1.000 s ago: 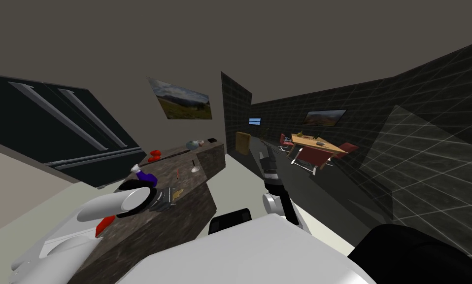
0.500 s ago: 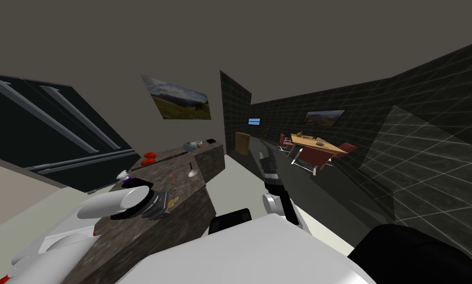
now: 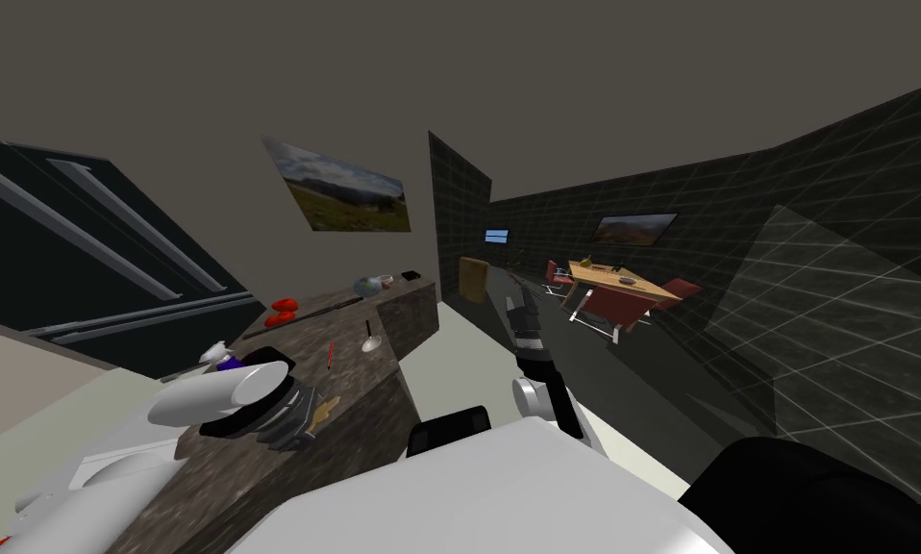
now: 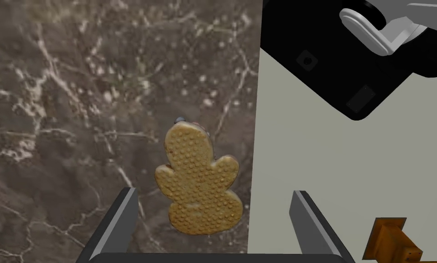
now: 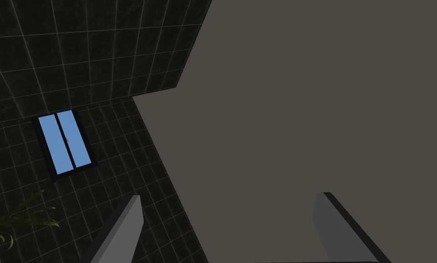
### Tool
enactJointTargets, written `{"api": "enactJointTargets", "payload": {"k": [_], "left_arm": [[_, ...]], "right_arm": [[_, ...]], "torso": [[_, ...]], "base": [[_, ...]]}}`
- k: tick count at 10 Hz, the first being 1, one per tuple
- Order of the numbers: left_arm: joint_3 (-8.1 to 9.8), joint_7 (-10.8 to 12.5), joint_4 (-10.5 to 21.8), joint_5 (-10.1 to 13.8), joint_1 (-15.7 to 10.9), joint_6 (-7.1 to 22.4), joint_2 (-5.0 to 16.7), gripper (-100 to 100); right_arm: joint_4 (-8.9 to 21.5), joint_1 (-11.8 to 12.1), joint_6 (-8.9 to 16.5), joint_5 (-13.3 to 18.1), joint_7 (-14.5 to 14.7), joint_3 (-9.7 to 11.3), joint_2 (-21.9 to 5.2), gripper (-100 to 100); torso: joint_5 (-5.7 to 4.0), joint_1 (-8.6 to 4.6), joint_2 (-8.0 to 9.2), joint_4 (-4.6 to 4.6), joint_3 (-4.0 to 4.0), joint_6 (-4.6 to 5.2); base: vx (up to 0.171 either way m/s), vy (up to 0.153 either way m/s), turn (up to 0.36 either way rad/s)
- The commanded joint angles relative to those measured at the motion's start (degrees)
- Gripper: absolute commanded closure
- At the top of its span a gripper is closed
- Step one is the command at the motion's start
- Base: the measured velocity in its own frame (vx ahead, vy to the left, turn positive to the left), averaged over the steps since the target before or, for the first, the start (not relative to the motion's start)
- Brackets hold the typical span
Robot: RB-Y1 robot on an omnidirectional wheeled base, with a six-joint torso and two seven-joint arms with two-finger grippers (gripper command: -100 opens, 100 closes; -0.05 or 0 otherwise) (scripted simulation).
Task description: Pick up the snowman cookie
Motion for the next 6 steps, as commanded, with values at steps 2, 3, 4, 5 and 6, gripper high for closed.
{"api": "enactJointTargets", "payload": {"k": [2, 3, 4, 5, 6], "left_arm": [[-0.02, 0.05, 0.01, 0.01, 0.05, 0.22, 0.03, 0], [-0.58, -0.74, 1.77, -0.89, 0.07, -1.55, -0.51, -100], [-0.86, -1.14, 2.65, -1.34, 0.08, -2.42, -0.78, -100], [-1.13, -1.54, 3.53, -1.79, 0.09, -3.30, -1.05, -100], [-1.41, -1.93, 4.40, -2.24, 0.11, -4.17, -1.32, -100]], "right_arm": [[0.00, 0.00, 0.00, 0.00, 0.00, 0.00, 0.00, 0], [0.00, 0.00, 0.00, 0.00, 0.00, 0.00, 0.00, 0], [0.00, -0.01, 0.00, 0.00, 0.00, 0.00, 0.00, 0], [0.00, -0.01, 0.00, 0.00, 0.00, 0.00, 0.00, 0], [0.00, -0.01, 0.00, 0.00, 0.00, 0.00, 0.00, 0]], "torso": [[0.00, 0.01, 0.05, 0.01, 0.03, 0.01], [0.00, 0.02, 0.07, 0.02, 0.04, 0.01], [0.01, 0.01, 0.10, 0.02, 0.06, 0.01], [0.01, 0.01, 0.12, 0.03, 0.07, 0.01], [0.00, 0.01, 0.13, 0.03, 0.08, 0.01]], "base": [[0.000, 0.000, 0.000], [-0.007, -0.006, -0.025], [-0.014, -0.008, -0.023], [-0.013, -0.006, -0.017], [-0.014, -0.005, -0.017]]}}
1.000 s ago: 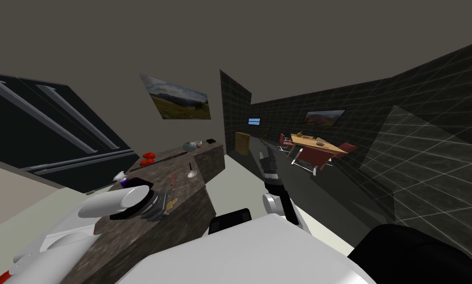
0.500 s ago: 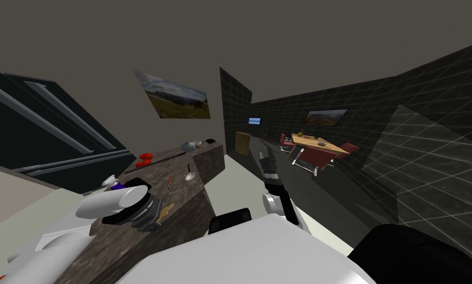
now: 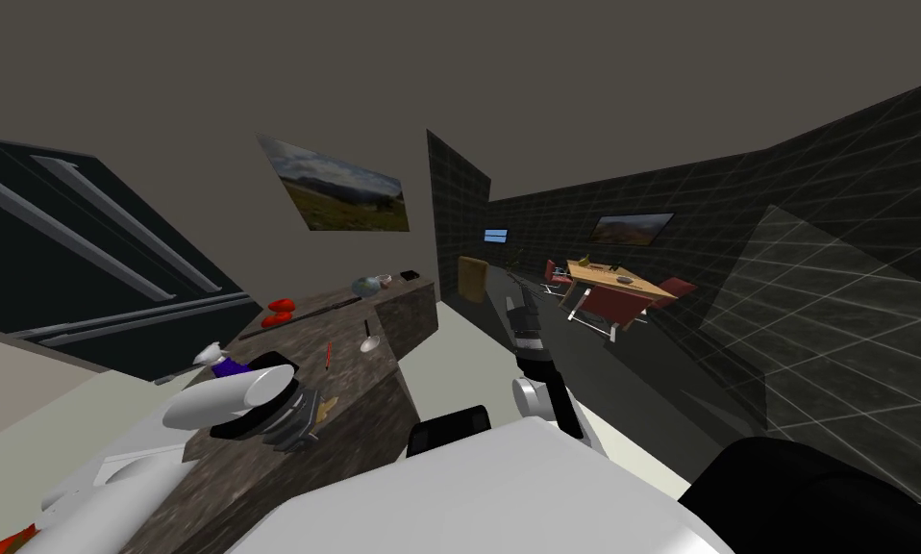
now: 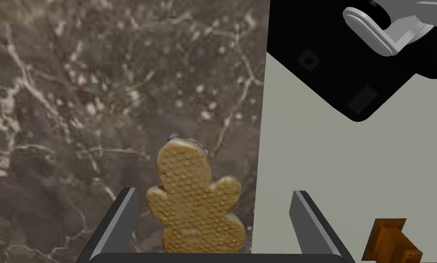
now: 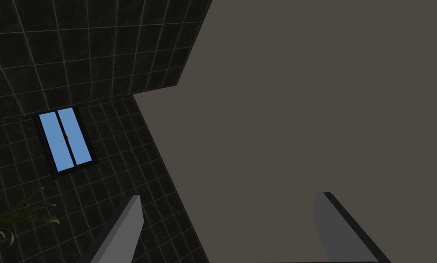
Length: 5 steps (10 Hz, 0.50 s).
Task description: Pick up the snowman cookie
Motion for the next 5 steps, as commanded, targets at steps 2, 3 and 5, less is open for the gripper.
{"api": "enactJointTargets", "payload": {"k": [2, 3, 5], "left_arm": [[-0.03, -0.10, 0.10, -0.05, 0.02, -0.22, -0.03, 100], [0.04, -0.09, 0.07, -0.08, -0.05, -0.27, 0.03, 100], [0.03, -0.02, 0.09, -0.06, -0.01, -0.21, -0.02, 100]], "right_arm": [[0.00, 0.00, 0.00, 0.00, 0.00, 0.00, 0.00, 0], [0.00, 0.00, 0.00, 0.00, 0.00, 0.00, 0.00, 0], [0.00, 0.00, 0.00, 0.00, 0.00, 0.00, 0.00, 0]], "torso": [[-0.01, 0.01, -0.02, 0.00, -0.01, 0.00], [0.02, -0.02, 0.00, -0.04, -0.01, -0.03], [0.03, 0.06, -0.03, -0.03, -0.02, 0.01]], "base": [[-0.003, -0.001, -0.001], [0.000, 0.000, 0.000], [0.000, 0.000, 0.000]]}}
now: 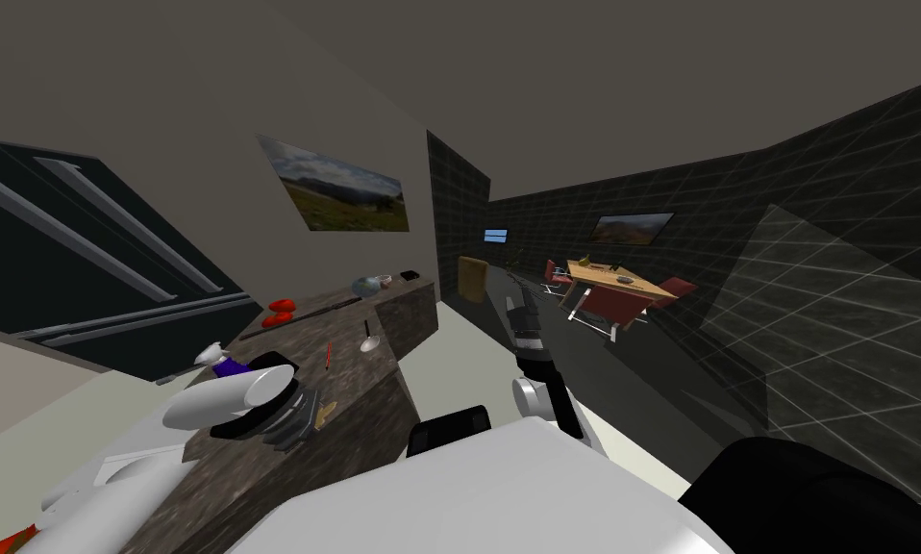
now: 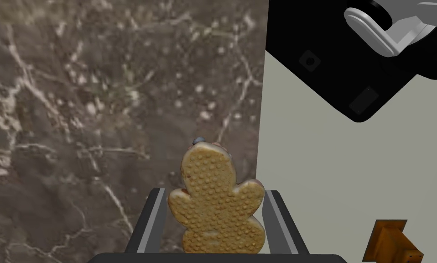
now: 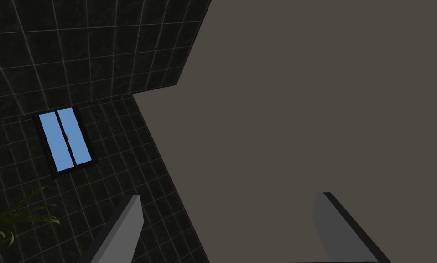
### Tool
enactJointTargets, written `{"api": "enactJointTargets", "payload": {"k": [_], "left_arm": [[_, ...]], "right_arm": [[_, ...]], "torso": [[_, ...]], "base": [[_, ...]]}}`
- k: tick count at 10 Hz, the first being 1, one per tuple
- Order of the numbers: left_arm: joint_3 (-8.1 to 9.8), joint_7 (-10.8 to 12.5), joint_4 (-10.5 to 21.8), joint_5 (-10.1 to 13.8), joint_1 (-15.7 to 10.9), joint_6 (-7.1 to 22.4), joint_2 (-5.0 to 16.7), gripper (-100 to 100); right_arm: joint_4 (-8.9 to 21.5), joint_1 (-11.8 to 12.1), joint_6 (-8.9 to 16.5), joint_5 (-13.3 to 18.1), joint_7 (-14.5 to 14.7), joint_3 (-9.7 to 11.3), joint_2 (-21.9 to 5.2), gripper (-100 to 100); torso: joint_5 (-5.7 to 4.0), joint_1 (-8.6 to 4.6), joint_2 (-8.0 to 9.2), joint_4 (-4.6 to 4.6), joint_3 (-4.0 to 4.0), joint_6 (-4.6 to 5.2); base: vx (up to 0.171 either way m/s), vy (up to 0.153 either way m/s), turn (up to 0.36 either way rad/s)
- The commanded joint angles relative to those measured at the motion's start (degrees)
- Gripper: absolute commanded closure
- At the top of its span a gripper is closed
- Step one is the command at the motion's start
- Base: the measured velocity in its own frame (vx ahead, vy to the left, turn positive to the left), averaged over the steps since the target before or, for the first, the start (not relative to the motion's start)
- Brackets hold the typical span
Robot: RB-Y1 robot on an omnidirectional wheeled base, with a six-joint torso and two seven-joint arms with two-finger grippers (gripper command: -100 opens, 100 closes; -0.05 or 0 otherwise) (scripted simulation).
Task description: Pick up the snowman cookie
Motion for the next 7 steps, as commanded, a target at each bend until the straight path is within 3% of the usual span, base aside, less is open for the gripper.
{"api": "enactJointTargets", "payload": {"k": [1, 2, 3, 5, 6, 7], "left_arm": [[0.00, 0.00, 0.00, 0.00, 0.00, 0.00, 0.00, 100], [0.00, 0.01, 0.00, 0.00, 0.00, 0.00, 0.00, 0], [0.48, 0.65, -1.58, 0.89, -0.10, 1.70, 0.55, 100], [1.17, 1.63, -3.78, 2.01, -0.13, 3.89, 1.22, 100], [1.02, 1.01, -2.92, 1.67, 0.03, 2.87, 1.03, 100], [1.06, 1.09, -3.01, 1.72, 0.00, 3.07, 1.08, 0]], "right_arm": [[0.00, 0.00, 0.00, 0.00, 0.00, 0.00, 0.00, 0], [0.00, 0.00, 0.00, 0.00, 0.00, 0.00, 0.00, 0], [0.00, 0.00, 0.00, 0.00, 0.00, 0.00, 0.00, 0], [0.00, 0.00, 0.00, 0.00, 0.00, 0.00, 0.00, 0], [0.00, 0.00, 0.00, 0.00, 0.00, 0.00, 0.00, 0], [0.00, 0.00, 0.00, 0.00, 0.00, 0.00, 0.00, 0]], "torso": [[0.00, 0.00, 0.00, 0.00, 0.00, 0.00], [0.00, 0.00, 0.00, 0.00, 0.00, 0.00], [0.00, 0.00, 0.00, 0.00, 0.00, 0.00], [-0.02, 0.01, -0.03, 0.01, -0.01, -0.05], [-0.01, 0.02, -0.05, 0.00, -0.02, -0.05], [0.01, 0.02, -0.04, -0.01, -0.02, -0.05]], "base": [[0.000, 0.000, 0.000], [0.000, 0.000, 0.000], [0.005, 0.004, 0.024], [0.018, 0.011, 0.027], [0.009, 0.005, 0.004], [0.000, 0.000, 0.000]]}}
